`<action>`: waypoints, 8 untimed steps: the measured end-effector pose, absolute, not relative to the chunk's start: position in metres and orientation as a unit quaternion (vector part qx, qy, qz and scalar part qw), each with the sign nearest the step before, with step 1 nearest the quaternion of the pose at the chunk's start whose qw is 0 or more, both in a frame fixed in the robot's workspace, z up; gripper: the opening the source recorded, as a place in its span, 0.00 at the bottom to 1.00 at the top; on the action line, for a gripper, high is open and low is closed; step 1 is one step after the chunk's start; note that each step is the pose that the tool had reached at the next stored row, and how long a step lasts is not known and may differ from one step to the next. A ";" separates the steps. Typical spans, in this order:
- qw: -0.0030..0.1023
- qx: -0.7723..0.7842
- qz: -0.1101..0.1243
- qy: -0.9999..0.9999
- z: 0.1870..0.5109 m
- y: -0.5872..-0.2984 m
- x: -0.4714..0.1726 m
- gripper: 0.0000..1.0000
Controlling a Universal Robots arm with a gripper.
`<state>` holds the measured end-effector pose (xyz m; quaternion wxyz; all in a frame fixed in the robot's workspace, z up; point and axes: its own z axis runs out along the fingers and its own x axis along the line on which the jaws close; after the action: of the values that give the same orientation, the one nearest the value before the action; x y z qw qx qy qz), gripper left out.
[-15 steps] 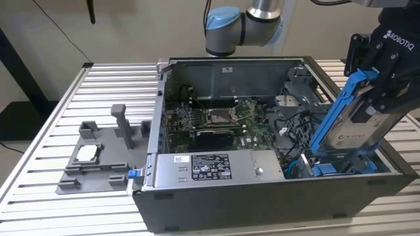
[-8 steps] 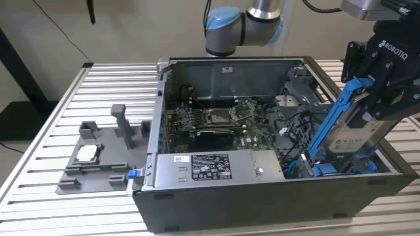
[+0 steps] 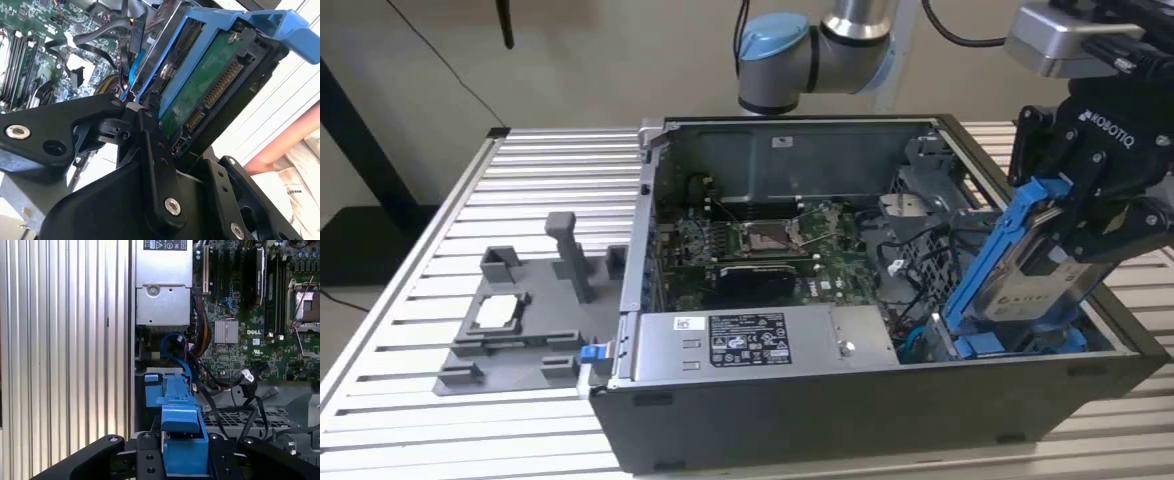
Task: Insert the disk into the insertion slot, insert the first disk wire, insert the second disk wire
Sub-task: 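Insert the disk into the insertion slot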
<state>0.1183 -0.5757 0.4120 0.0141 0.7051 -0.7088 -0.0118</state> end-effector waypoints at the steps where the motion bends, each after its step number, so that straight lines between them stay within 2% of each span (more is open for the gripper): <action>1: 0.014 0.705 -0.012 -0.709 0.410 -0.575 0.118 0.33; 8: 0.014 0.706 -0.011 -0.708 0.397 -0.574 0.118 0.33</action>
<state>0.1184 -0.5736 0.3975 0.0136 0.7065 -0.7075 -0.0112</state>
